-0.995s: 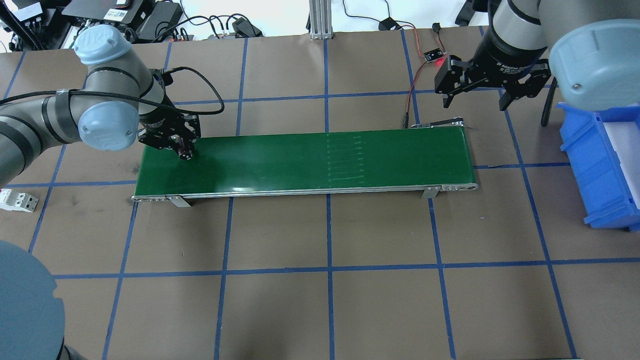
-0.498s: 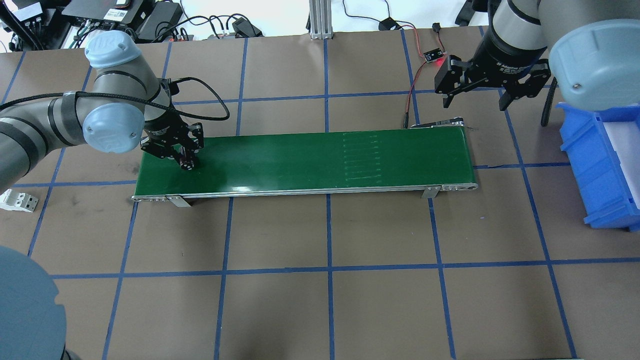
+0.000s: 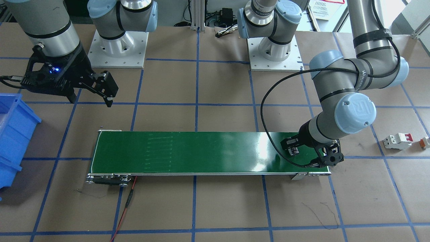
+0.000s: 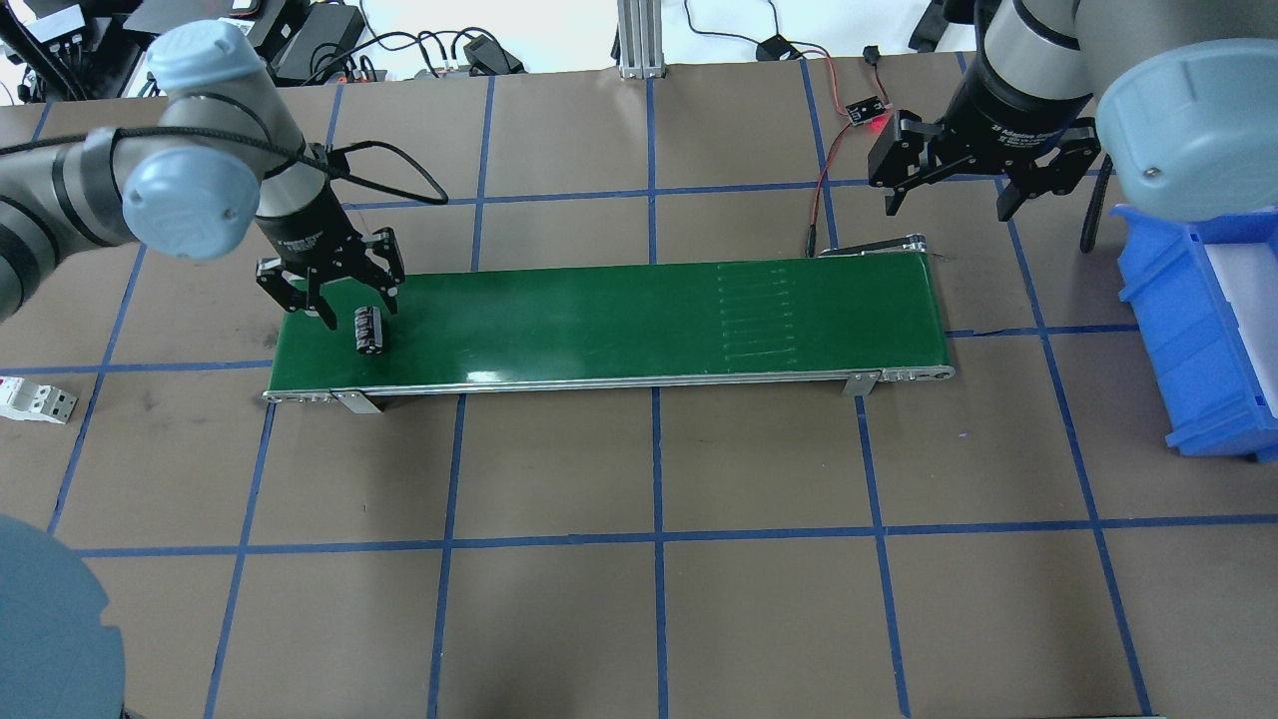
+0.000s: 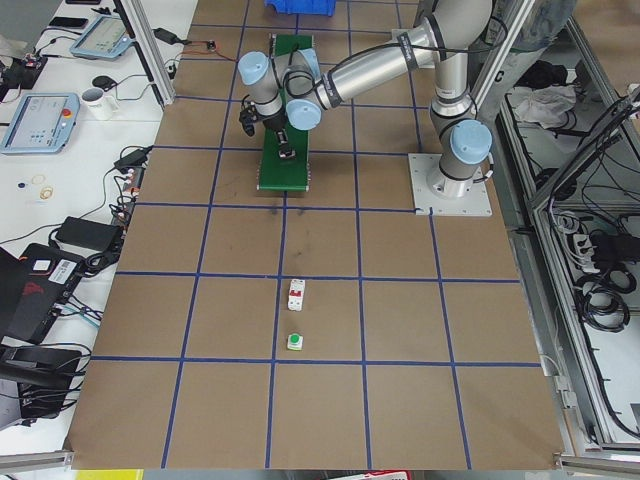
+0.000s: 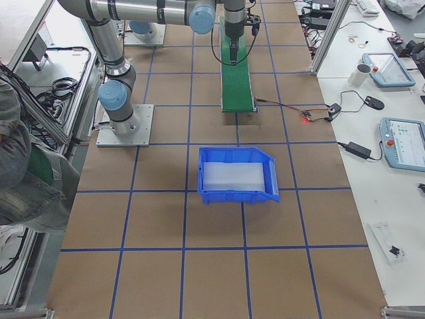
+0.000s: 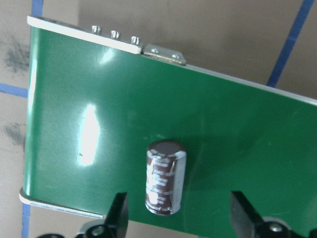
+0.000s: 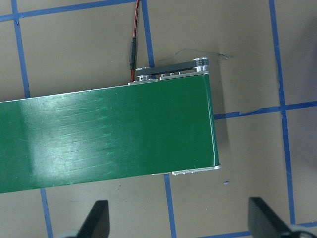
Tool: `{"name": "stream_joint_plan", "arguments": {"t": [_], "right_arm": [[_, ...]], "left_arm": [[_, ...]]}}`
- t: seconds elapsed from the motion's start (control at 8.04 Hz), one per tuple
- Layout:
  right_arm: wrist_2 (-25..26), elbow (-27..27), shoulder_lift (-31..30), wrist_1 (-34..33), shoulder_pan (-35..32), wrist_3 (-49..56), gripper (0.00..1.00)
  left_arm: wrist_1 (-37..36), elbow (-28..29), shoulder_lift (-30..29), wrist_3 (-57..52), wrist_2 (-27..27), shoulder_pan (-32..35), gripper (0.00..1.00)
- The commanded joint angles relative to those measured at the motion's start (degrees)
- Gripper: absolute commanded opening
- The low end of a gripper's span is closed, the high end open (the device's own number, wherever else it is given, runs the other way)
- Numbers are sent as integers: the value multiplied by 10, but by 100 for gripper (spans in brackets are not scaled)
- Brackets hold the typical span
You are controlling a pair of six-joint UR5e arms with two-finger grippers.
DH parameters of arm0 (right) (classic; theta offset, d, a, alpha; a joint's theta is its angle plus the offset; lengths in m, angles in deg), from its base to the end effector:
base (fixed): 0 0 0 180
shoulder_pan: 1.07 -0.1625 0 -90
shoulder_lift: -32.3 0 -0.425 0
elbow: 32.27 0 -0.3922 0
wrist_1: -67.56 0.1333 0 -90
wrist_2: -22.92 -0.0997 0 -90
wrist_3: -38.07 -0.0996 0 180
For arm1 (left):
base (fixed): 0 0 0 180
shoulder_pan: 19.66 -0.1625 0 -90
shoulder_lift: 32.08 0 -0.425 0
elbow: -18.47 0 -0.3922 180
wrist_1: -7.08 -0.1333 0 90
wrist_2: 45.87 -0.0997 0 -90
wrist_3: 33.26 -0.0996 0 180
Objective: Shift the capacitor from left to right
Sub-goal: 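Set the capacitor on the green belt and open the left gripper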
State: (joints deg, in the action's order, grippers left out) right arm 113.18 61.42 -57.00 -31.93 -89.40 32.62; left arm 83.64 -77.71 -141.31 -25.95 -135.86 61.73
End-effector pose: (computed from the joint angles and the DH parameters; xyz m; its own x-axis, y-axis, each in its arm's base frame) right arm 0.1181 -0.5081 0.4671 -0.9923 0.1240 -0.0039 0.1238 0.9883 -0.0889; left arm -0.0463 -0.5846 0.2774 -0.9621 -0.2716 -0.0262 -0.2711 0.9403 0.2057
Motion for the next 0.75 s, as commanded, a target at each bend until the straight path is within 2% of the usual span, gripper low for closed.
{"name": "stream_joint_plan", "arguments": {"t": [0.0,0.12,0.62], "right_arm": [[-5,1,0,0,0,1,100],[-8,2,1,0,0,2,100],[-12,4,15,4,-1,11,100]], "left_arm": [[148,149,-6,4,5,0,100],[166,178,-6,4,5,0,100],[187,201,8,4,-1,-9,100]]}}
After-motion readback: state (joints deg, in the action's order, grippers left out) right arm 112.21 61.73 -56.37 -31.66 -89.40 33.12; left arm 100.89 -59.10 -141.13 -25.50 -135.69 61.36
